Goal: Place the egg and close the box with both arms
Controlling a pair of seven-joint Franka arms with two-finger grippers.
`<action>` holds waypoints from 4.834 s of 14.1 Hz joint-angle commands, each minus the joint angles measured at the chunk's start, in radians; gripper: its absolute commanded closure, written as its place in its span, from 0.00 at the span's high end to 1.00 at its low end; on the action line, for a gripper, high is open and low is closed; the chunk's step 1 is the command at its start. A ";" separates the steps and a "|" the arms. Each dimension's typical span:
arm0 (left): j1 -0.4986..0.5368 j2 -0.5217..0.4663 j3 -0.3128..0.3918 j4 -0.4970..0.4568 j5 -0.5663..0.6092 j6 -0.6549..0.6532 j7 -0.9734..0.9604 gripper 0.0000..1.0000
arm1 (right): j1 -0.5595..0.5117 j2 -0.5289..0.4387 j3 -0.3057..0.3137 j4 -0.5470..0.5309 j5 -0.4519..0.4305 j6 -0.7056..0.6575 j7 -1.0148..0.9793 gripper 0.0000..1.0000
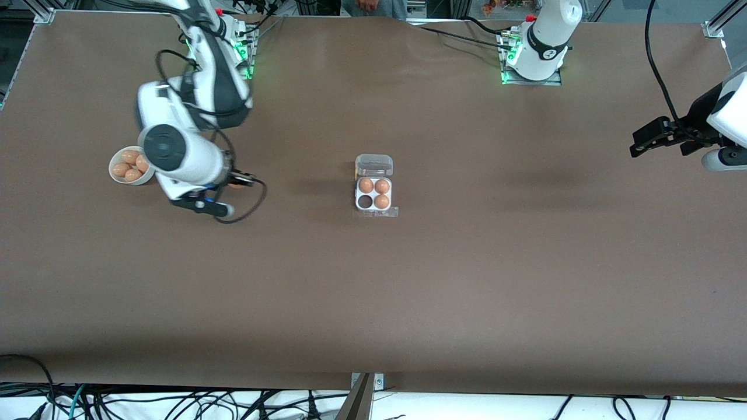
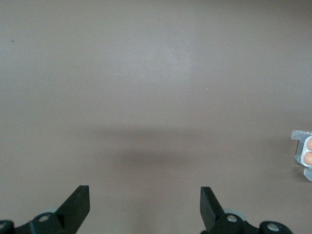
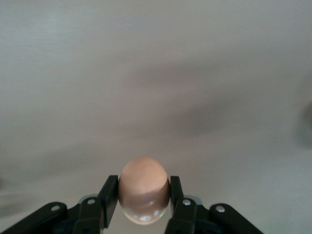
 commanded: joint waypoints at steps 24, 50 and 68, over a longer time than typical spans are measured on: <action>-0.005 0.001 -0.002 0.004 -0.015 -0.013 0.014 1.00 | 0.237 0.476 0.063 0.471 0.221 0.188 0.453 1.00; -0.261 0.507 -0.390 0.065 -0.332 0.032 -0.507 0.00 | -0.481 -0.130 0.288 -0.039 -0.159 0.170 -0.388 1.00; -0.428 0.691 -0.269 0.223 -0.282 0.294 -0.556 0.00 | -0.737 -0.388 0.330 0.206 -0.150 -0.347 -0.483 1.00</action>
